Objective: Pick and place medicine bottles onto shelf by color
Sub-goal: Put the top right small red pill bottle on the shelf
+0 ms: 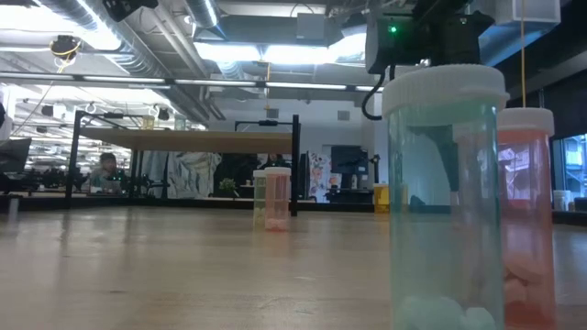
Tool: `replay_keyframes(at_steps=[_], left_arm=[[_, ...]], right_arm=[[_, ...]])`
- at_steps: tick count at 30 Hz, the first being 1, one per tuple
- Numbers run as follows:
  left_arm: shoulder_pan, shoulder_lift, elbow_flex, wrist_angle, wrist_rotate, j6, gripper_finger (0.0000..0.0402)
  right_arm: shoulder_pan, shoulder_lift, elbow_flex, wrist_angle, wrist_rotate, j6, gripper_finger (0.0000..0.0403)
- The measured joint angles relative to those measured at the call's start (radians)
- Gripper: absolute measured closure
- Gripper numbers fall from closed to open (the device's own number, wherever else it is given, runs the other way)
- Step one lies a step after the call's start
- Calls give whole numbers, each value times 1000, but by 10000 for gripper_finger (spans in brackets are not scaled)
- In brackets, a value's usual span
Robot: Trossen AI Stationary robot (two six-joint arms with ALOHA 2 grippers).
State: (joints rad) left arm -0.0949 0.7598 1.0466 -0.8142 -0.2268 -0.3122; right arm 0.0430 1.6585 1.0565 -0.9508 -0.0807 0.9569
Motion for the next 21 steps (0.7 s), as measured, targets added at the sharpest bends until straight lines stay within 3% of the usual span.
replay_keyframes(at_steps=[13,21], left_arm=[[0,0,0,0,0,-1,399],[1,0,0,-10,-29,-86,344]], right_arm=[[-1,0,104,-9,8,-68,282],[-2,0,171,-21,27,-79,280]])
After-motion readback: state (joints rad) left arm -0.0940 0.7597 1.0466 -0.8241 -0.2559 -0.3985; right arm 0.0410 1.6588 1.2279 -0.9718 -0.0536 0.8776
